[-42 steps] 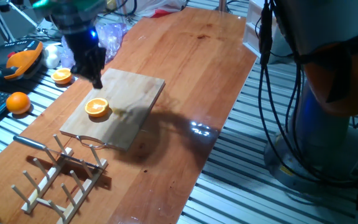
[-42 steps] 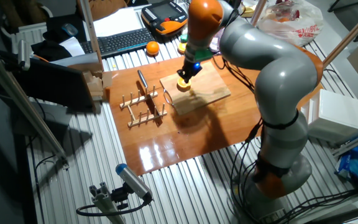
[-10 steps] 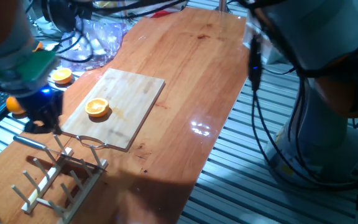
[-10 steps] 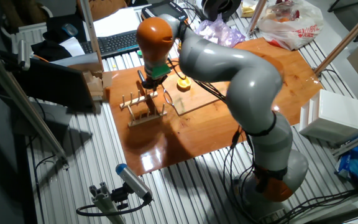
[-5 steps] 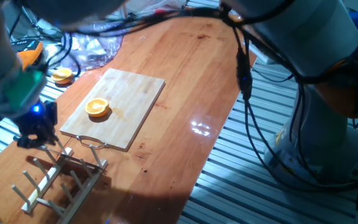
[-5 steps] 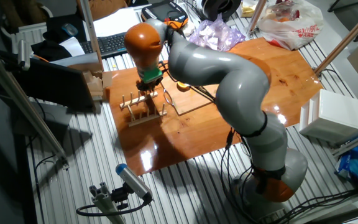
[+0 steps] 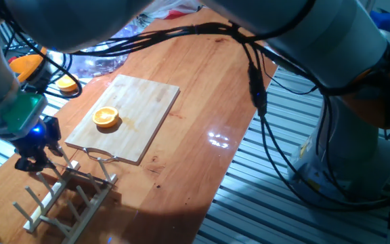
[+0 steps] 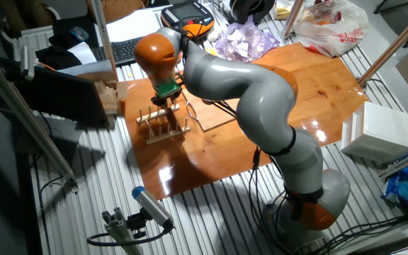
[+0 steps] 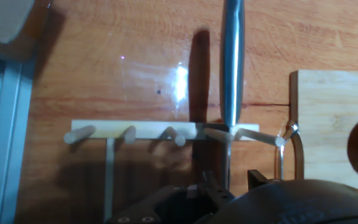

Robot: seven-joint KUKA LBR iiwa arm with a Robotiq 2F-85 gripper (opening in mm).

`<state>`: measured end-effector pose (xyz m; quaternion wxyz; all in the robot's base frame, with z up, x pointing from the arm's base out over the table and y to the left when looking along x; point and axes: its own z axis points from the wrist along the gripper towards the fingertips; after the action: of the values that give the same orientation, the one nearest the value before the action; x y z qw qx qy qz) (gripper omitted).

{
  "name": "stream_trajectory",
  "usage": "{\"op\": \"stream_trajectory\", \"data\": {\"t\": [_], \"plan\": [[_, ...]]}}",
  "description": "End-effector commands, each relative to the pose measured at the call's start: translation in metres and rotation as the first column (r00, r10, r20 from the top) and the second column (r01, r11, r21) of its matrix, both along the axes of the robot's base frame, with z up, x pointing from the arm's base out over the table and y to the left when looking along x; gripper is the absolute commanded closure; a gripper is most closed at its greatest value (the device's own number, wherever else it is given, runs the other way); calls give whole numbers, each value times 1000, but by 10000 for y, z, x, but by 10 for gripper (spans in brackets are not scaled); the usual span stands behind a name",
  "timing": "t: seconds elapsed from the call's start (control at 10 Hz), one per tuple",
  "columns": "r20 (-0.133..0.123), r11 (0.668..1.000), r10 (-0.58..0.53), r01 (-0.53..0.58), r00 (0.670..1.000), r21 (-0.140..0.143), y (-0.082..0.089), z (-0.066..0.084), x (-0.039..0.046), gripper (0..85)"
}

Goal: Chop the orange

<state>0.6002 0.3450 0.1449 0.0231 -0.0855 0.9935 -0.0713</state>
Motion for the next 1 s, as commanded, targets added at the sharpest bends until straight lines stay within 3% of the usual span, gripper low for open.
{"op": "stream_trajectory", "data": {"t": [0.0,0.1,0.5,0.6,0.8,0.9], "plan": [[-3,1000,7,-7,1000,-9,20,-68,5,510],[4,1000,13,-13,1000,-22,15,-137,0,510],[-1,999,45,-45,999,-4,-149,-292,0,510],[2,999,45,-45,999,-4,-183,-338,-20,510],[35,999,42,-42,999,-6,-190,-474,-132,510],[36,999,34,-34,999,-8,-185,-488,-169,510]]}}
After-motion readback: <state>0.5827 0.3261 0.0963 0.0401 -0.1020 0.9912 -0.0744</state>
